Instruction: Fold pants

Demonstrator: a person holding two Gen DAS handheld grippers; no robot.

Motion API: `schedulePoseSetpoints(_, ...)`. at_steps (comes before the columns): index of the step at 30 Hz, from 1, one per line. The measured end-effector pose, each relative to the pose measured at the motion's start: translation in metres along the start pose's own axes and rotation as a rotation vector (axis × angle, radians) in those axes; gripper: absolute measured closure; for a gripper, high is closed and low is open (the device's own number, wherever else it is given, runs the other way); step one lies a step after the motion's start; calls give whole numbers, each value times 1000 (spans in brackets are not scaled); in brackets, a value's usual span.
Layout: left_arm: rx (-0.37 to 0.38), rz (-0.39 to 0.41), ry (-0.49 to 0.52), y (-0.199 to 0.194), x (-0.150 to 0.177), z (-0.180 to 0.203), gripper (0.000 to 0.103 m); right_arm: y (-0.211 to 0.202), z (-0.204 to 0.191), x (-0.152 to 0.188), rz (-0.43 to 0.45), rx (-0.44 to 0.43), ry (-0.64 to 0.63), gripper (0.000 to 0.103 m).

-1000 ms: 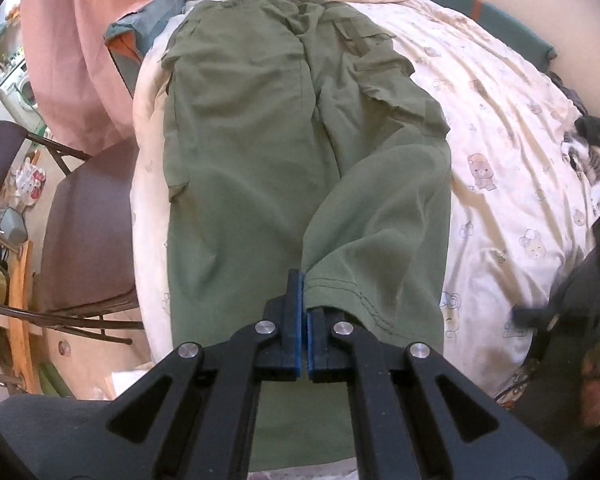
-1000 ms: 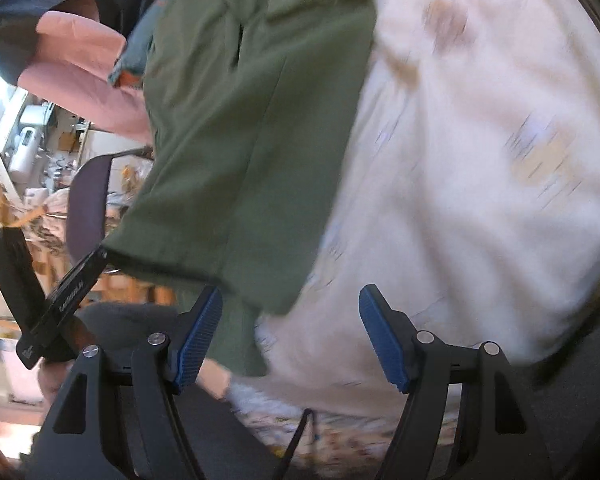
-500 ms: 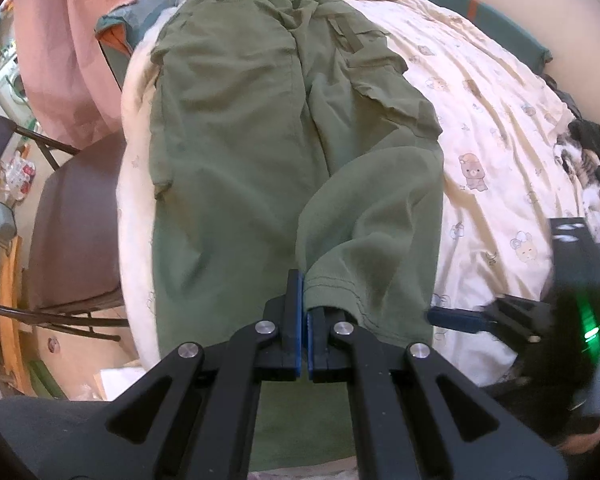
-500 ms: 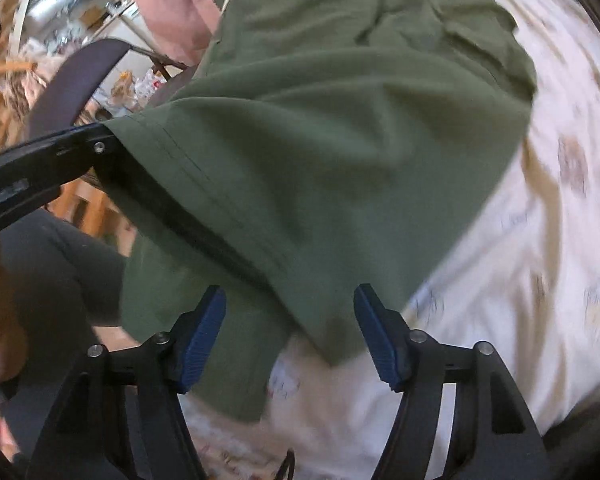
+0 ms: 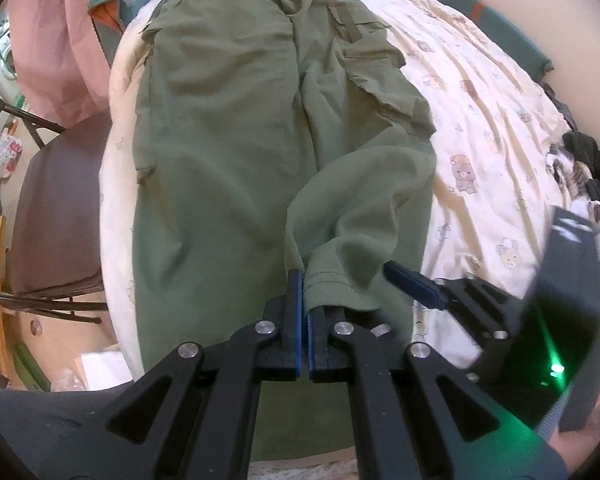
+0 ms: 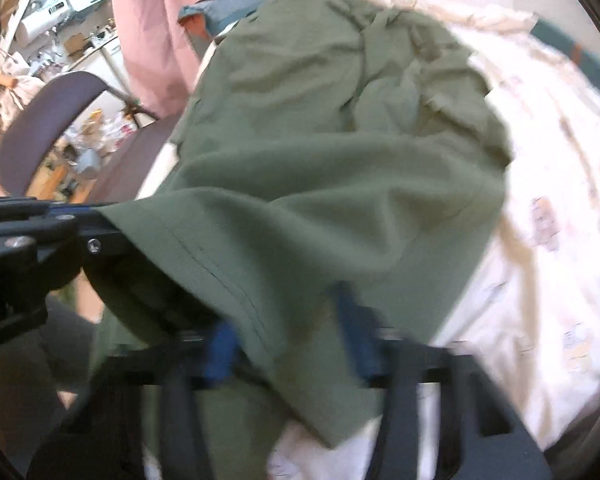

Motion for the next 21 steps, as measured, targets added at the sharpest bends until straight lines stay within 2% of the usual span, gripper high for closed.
schedulePoseSetpoints(2,-6,2,-2,0,-1,-1,103,-8,4,-2,16,-9,0,81)
schedulePoseSetpoints(3,-6,4,1,0,-1,0,102,-14,7,-1,22,-10,-7,97)
schedulePoseSetpoints(4,-2,4,8,0,-1,2,102,-19,6,-2,26,-1,-24,103)
schedulePoseSetpoints(9,53,7,99,-1,9,34,98,-64,30,-1,65,10,-102,103)
schedulePoseSetpoints(11,59,-1,142,2,18,50,89,-85,44,0,75,12,-110,103)
schedulePoseSetpoints(12,33,3,172,6,24,58,76,-96,51,2,71,9,-108,103)
schedulePoseSetpoints(13,13,8,190,10,29,62,58,-105,59,4,69,13,-105,103)
schedulePoseSetpoints(15,-17,13,234,22,40,71,48,-118,72,9,58,4,-86,103)
schedulePoseSetpoints(19,-108,10,304,61,60,77,48,-130,90,17,43,-11,-30,103)
schedulePoseSetpoints(21,-115,-32,298,74,67,74,49,-133,96,22,42,-17,-5,103)
Point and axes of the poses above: each gripper's, at about its wrist camera, not at the fingertips, and y roughly the way its jaws point, z to its right, x to its underside, the point moved 10 cm from there along y, roughly the way its jaws point, and after that the axes turned 12 degrees about -y, right-handed, at the moved point
